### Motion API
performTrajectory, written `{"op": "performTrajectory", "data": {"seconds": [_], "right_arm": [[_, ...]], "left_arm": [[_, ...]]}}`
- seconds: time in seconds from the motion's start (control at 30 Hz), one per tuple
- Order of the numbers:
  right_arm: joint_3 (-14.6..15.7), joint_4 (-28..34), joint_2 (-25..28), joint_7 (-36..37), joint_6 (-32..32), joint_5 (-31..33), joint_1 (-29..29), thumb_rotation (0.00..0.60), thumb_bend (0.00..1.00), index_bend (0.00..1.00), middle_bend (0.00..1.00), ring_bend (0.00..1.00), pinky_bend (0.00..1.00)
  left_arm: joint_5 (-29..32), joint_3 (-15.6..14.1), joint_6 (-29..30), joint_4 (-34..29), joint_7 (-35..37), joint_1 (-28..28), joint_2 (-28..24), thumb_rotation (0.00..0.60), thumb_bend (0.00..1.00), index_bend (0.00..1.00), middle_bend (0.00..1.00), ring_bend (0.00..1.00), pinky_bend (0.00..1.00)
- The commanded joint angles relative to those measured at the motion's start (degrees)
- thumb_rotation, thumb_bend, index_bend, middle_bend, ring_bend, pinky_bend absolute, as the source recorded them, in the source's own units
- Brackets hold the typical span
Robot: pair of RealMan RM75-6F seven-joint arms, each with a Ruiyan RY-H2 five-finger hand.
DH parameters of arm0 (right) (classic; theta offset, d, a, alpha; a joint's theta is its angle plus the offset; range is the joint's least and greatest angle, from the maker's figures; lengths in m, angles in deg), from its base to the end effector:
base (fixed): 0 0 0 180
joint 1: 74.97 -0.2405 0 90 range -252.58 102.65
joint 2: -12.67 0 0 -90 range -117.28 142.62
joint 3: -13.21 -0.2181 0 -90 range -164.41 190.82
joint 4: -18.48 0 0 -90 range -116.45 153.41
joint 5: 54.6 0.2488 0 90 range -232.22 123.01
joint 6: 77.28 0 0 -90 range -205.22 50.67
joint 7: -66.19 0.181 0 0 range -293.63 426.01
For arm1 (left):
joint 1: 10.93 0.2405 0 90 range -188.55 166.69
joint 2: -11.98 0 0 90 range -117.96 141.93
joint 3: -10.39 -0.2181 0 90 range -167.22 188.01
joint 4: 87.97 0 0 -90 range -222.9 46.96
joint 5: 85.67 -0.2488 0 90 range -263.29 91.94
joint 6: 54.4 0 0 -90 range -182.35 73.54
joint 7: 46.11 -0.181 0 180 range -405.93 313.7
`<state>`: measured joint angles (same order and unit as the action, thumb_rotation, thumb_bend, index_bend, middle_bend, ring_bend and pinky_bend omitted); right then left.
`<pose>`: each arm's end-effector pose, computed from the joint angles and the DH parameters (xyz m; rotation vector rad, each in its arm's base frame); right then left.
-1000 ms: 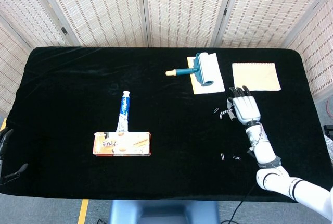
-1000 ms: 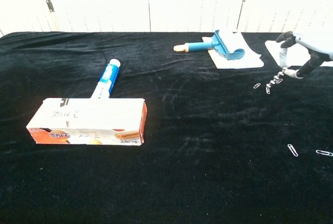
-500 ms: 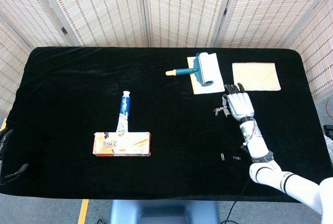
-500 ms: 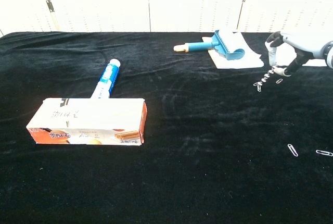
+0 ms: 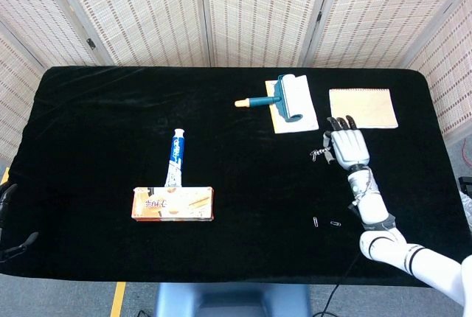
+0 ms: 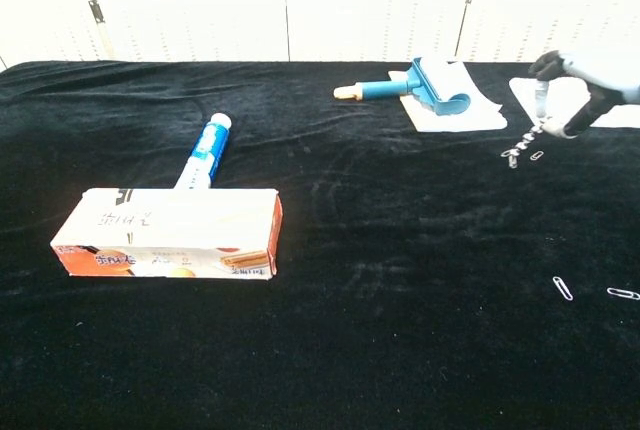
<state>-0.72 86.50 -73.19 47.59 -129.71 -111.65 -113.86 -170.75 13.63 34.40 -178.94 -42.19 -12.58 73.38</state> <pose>-0.2255 -0.4260 0.0059 1.5706 -0.9046 0.7036 -0.3116 0.2034 0.1376 -1.2983 -0.8810 -0.9033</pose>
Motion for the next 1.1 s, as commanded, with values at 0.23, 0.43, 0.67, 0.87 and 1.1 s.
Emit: {"op": "performTrajectory", "data": {"seconds": [0.23, 0.43, 0.67, 0.87, 1.1], "right_arm": [[0.7, -1.9, 2.2, 5.1, 0.1, -0.9, 2.4, 0.600, 0.59, 0.90, 0.14, 0.10, 0.00], [0.7, -5.0, 1.6, 7.6, 1.7, -1.3, 2.5, 0.600, 0.59, 0.90, 0.15, 0.10, 0.00], [0.3, -9.0, -0.4, 9.7, 4.0, -1.4, 1.4, 0.600, 0.59, 0.90, 0.15, 0.11, 0.00], [0.1, -10.6, -1.5, 10.2, 4.7, -1.9, 0.7, 0.600, 0.59, 0.90, 0.15, 0.11, 0.00], [-0.2, -10.6, -2.2, 9.0, 4.9, -1.6, -0.1, 0.600, 0.59, 0.90, 0.15, 0.11, 0.00]], "left_arm": [[0.7, 0.2, -1.1, -0.2, -2.3, -0.7, 0.8, 0.600, 0.25, 0.00, 0.07, 0.05, 0.01], [1.1, 0.3, -1.4, -0.2, -2.7, -0.8, 1.0, 0.600, 0.25, 0.00, 0.07, 0.05, 0.01], [1.2, 0.2, -1.6, -0.2, -3.0, -0.8, 1.1, 0.600, 0.25, 0.00, 0.07, 0.05, 0.01], [1.5, 0.3, -1.7, -0.2, -2.4, -0.8, 0.9, 0.600, 0.25, 0.00, 0.07, 0.05, 0.01], [1.2, 0.2, -1.2, -0.2, -2.0, -0.5, 0.8, 0.600, 0.25, 0.00, 0.07, 0.05, 0.01]]}}
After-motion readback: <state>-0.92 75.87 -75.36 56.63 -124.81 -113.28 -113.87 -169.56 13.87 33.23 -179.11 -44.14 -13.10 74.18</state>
